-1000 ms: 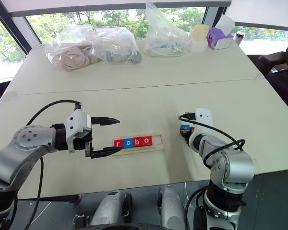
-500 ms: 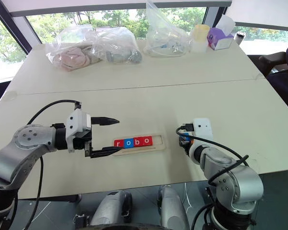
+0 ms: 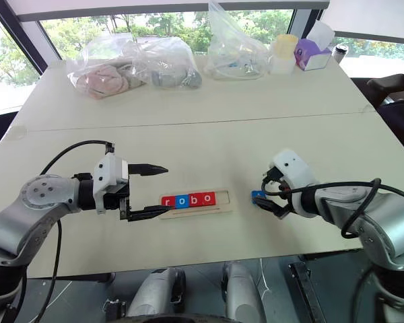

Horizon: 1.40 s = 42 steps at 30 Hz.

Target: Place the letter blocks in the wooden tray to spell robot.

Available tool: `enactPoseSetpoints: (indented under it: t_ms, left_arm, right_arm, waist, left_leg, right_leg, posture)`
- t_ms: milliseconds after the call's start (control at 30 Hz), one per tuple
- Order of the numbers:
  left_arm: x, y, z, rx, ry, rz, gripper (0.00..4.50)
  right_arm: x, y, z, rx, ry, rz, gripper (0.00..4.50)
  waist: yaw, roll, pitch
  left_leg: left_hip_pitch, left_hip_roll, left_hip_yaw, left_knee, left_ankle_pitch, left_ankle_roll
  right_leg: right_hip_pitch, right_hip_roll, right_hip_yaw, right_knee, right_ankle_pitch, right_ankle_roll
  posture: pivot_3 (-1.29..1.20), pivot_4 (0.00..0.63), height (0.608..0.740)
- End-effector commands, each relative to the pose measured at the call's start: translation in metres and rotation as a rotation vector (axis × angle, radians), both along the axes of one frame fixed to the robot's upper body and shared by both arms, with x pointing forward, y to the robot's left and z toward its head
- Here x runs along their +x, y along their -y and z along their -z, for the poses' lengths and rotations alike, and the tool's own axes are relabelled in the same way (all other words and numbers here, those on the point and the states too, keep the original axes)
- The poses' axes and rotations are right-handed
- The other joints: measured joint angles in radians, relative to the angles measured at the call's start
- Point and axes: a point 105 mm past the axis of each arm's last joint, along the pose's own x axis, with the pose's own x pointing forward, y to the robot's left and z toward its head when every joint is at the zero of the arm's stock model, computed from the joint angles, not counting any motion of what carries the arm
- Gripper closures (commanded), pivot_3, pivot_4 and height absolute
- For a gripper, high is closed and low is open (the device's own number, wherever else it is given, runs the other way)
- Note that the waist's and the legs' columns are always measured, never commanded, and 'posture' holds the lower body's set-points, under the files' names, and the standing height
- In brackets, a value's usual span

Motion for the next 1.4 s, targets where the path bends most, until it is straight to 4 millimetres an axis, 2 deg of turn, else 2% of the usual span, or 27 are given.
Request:
enactPoseSetpoints:
  t_ms: [33, 133, 267, 533, 1000, 1100, 1267, 1400]
  left_arm:
    - [-0.001, 0.003, -0.006, -0.003, 0.036, 0.017, 0.00]
    - [-0.001, 0.003, -0.005, -0.003, 0.032, 0.014, 0.00]
    - [-0.002, 0.001, -0.005, 0.000, 0.034, 0.011, 0.00]
    - [-0.002, -0.004, -0.005, 0.005, 0.033, -0.001, 0.00]
    - [-0.002, -0.002, -0.007, 0.005, 0.042, -0.014, 0.00]
    - [-0.002, -0.001, -0.007, 0.004, 0.042, -0.014, 0.00]
    - [-0.003, -0.003, -0.006, 0.007, 0.040, -0.017, 0.00]
    - [-0.003, -0.004, -0.005, 0.007, 0.039, -0.018, 0.00]
  right_arm:
    - [-0.001, 0.001, 0.000, -0.020, 0.064, -0.257, 0.02]
    - [0.004, 0.011, 0.006, -0.030, 0.083, -0.381, 0.02]
    - [0.020, 0.018, 0.010, -0.040, 0.140, -0.473, 0.02]
    - [0.041, 0.017, 0.011, -0.045, 0.195, -0.557, 0.02]
    - [0.046, 0.023, 0.032, -0.101, 0.143, -0.635, 0.02]
    - [0.047, 0.025, 0.034, -0.112, 0.139, -0.640, 0.81]
    - [0.046, 0.025, 0.035, -0.122, 0.137, -0.655, 3.33]
    - [0.050, 0.009, 0.015, -0.082, 0.195, -0.676, 3.37]
  waist:
    - [0.003, 0.000, 0.000]
    - [0.002, 0.000, 0.000]
    - [0.004, 0.000, 0.000]
    - [0.012, 0.000, 0.000]
    - [0.012, 0.000, 0.000]
    - [0.012, 0.000, 0.000]
    - [0.012, 0.000, 0.000]
    - [0.012, 0.000, 0.000]
  left_leg:
    - [0.000, 0.000, 0.001, 0.000, 0.000, 0.000]
    - [0.000, 0.000, 0.004, 0.001, 0.000, 0.001]
    - [0.001, 0.001, 0.005, 0.004, 0.000, 0.001]
    - [0.001, 0.000, 0.006, 0.003, 0.000, 0.001]
    - [0.004, 0.000, 0.006, 0.004, 0.000, 0.001]
    - [0.006, 0.000, 0.006, 0.004, 0.000, 0.001]
    - [0.016, 0.000, 0.005, 0.004, 0.000, 0.001]
    - [0.018, 0.001, 0.005, 0.004, 0.000, 0.001]
  right_leg:
    - [0.000, 0.000, 0.000, -0.001, 0.000, 0.000]
    - [0.000, -0.001, 0.002, -0.002, 0.001, 0.001]
    - [0.003, 0.000, 0.002, -0.005, 0.001, 0.001]
    - [0.003, 0.000, 0.002, -0.003, 0.004, -0.001]
    - [0.007, -0.001, 0.002, -0.002, 0.004, -0.001]
    - [0.010, -0.001, 0.002, -0.002, 0.004, -0.001]
    - [0.019, -0.001, 0.002, -0.003, 0.003, 0.001]
    - [0.020, -0.001, 0.002, -0.003, 0.003, 0.001]
  posture:
    - [0.00, 0.150, 0.740]
    - [0.00, 0.150, 0.740]
    - [0.00, 0.150, 0.740]
    - [0.00, 0.150, 0.740]
    - [0.00, 0.150, 0.740]
    - [0.00, 0.150, 0.740]
    - [0.00, 0.150, 0.740]
    - [0.00, 0.150, 0.740]
